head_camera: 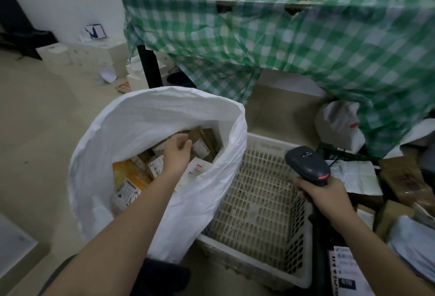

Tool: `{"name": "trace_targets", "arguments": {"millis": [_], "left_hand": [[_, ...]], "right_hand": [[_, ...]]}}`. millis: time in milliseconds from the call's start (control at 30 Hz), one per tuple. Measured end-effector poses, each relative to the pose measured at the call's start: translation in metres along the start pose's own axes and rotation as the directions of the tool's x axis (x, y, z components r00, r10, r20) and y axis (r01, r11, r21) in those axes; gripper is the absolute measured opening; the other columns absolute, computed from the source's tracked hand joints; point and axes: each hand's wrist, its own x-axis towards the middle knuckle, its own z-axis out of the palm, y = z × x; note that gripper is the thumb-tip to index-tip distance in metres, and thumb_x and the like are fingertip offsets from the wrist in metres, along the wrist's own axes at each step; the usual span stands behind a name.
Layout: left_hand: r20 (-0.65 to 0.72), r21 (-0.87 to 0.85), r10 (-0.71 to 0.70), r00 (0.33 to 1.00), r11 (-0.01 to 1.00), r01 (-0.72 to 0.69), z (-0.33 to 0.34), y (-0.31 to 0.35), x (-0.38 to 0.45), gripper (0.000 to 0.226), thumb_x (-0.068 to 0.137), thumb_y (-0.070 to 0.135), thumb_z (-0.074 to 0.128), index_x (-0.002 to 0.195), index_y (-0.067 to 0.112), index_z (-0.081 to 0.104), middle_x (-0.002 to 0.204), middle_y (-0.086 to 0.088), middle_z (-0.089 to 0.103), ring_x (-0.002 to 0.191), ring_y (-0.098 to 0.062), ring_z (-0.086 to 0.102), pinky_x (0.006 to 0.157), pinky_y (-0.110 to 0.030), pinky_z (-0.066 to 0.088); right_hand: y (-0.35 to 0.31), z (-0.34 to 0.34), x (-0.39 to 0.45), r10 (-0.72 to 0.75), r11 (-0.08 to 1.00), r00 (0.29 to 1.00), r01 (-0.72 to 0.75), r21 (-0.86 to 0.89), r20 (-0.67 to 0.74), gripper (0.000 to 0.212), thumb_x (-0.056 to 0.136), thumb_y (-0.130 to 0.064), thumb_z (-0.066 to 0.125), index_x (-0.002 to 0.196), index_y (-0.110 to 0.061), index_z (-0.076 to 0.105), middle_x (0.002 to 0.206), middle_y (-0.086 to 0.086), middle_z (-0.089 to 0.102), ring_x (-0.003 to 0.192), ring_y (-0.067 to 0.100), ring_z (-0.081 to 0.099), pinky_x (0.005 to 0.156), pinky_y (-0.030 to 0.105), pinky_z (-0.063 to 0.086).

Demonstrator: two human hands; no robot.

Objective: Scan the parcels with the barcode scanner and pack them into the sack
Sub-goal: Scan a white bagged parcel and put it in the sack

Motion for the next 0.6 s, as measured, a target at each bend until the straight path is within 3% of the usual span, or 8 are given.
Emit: {"name": "trace_targets", "arguments": {"millis": [67, 167, 333, 433, 500, 600], "left_hand": [[0.067, 0.024, 0.055, 0.996, 0.998, -0.056, -0.003, 0.007, -0.030, 0.023, 0.098, 0.019, 0.054, 0.119, 0.012, 0.057, 0.110, 0.002, 0.058, 0.099, -0.013, 0.056, 0.083, -0.024, 0.049], [0.166, 0.021, 0.156, 0.974, 0.987, -0.161, 0.005, 0.022, -0.075, 0.015, 0.094, 0.021, 0.060, 0.108, 0.015, 0.058, 0.094, 0.009, 0.059, 0.087, -0.005, 0.056, 0.067, -0.008, 0.041], [0.379, 0.013, 0.238, 0.894, 0.965, -0.263, 0.050, 0.050, -0.136, 0.011, 0.093, 0.022, 0.061, 0.102, 0.018, 0.057, 0.090, 0.005, 0.062, 0.083, -0.009, 0.059, 0.069, -0.017, 0.046], [0.585, 0.054, 0.193, 0.788, 0.960, -0.275, 0.094, 0.056, -0.164, 0.014, 0.092, 0.024, 0.063, 0.101, 0.018, 0.056, 0.092, 0.003, 0.060, 0.088, -0.013, 0.059, 0.080, -0.026, 0.048], [0.679, 0.123, 0.139, 0.720, 0.946, -0.299, 0.127, 0.051, -0.181, 0.016, 0.091, 0.028, 0.064, 0.102, 0.019, 0.057, 0.094, 0.004, 0.060, 0.093, -0.014, 0.059, 0.085, -0.029, 0.049], [0.765, 0.213, 0.071, 0.640, 0.910, -0.355, 0.175, 0.035, -0.210, 0.029, 0.091, 0.033, 0.064, 0.115, 0.016, 0.060, 0.109, 0.000, 0.060, 0.102, -0.014, 0.057, 0.087, -0.028, 0.047]], "right_hand": [[-0.003, -0.006, -0.008, -0.015, 1.000, 1.000, 0.015, -0.005, 0.009, 0.013, 0.081, -0.009, 0.075, 0.080, 0.002, 0.068, 0.064, 0.013, 0.066, 0.060, 0.023, 0.059, 0.063, 0.033, 0.047], [-0.009, -0.023, -0.023, -0.054, 0.999, 0.999, 0.054, 0.001, -0.005, 0.007, 0.081, -0.007, 0.074, 0.079, -0.005, 0.068, 0.064, 0.010, 0.067, 0.063, 0.023, 0.062, 0.066, 0.034, 0.049], [-0.011, -0.070, -0.045, -0.118, 0.986, 0.989, 0.127, 0.105, -0.084, 0.012, 0.080, -0.011, 0.077, 0.076, -0.012, 0.066, 0.060, 0.001, 0.067, 0.056, 0.009, 0.061, 0.054, 0.019, 0.049], [-0.003, -0.106, -0.052, -0.122, 0.979, 0.976, 0.148, 0.141, -0.181, 0.013, 0.078, -0.013, 0.080, 0.081, -0.010, 0.068, 0.068, 0.001, 0.067, 0.057, 0.004, 0.060, 0.054, 0.015, 0.047], [0.006, -0.127, -0.053, -0.079, 0.972, 0.977, 0.120, 0.201, -0.199, 0.012, 0.078, -0.013, 0.080, 0.081, -0.012, 0.068, 0.071, -0.001, 0.069, 0.061, 0.002, 0.064, 0.062, 0.020, 0.053], [0.026, -0.150, -0.052, -0.017, 0.956, 0.972, 0.085, 0.281, -0.236, 0.012, 0.078, -0.014, 0.079, 0.080, -0.014, 0.068, 0.074, 0.007, 0.069, 0.068, 0.016, 0.064, 0.077, 0.037, 0.055]]}}
